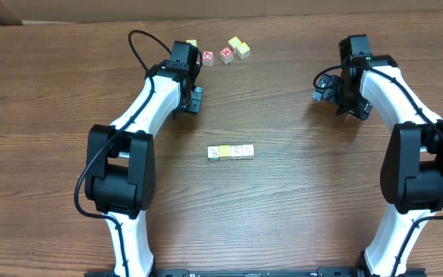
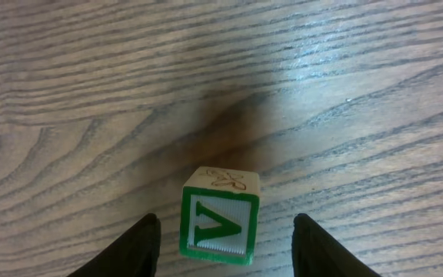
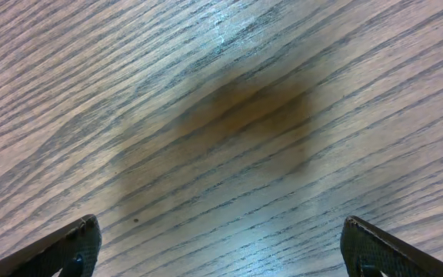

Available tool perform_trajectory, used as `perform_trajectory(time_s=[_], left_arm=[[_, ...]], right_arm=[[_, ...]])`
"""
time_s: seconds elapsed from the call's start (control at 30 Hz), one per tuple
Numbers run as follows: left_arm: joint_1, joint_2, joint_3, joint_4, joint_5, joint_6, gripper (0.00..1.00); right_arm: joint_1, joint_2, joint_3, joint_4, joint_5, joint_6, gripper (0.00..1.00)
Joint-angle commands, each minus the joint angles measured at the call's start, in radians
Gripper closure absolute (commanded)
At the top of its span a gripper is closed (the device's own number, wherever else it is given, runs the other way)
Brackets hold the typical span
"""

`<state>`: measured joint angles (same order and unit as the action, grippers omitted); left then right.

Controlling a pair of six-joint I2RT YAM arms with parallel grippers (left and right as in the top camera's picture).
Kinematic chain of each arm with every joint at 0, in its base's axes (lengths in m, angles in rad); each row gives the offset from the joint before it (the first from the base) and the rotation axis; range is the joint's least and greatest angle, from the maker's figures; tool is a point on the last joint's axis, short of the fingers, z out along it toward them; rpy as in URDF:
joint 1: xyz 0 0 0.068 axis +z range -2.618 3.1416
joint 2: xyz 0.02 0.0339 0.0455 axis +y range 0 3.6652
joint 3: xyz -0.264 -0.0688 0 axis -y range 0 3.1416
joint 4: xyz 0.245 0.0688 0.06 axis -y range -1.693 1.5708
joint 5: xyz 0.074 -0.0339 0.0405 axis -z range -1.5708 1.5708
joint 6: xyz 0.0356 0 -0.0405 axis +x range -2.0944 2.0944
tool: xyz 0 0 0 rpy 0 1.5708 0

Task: Flip 5 blocks
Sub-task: 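Move the left gripper up to the block cluster and grasp a block, then lift the green V block with the left gripper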

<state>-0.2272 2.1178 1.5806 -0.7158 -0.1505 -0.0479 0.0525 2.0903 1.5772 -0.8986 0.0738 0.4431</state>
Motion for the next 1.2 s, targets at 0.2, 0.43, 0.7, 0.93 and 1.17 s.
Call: perform_trajectory(time_s=[0.2, 0.43, 0.7, 0.93, 1.17], left_arm=[[0.000, 0.007, -0.002, 0.010, 0.018, 0.015, 0.62], [0.000, 0.008, -0.002, 0.014, 0.020, 0.010, 0.63], [0.001, 0.008, -0.007, 0.022, 0.020, 0.003, 0.62], [0.001, 0.008, -0.008, 0.026, 0.020, -0.005, 0.61], [0.007, 0.008, -0.024, 0.044, 0.021, -0.019, 0.59]], right_arm=[[-0.002, 0.001, 0.021, 0.004, -0.006, -0.006, 0.00], [-0.002, 0.001, 0.021, 0.004, -0.006, -0.006, 0.00], [-0.002, 0.001, 0.021, 0.004, -0.005, -0.006, 0.00], [-0.002, 0.001, 0.021, 0.004, -0.005, -0.006, 0.00], [-0.002, 0.001, 0.021, 0.004, -0.006, -0.006, 0.00]])
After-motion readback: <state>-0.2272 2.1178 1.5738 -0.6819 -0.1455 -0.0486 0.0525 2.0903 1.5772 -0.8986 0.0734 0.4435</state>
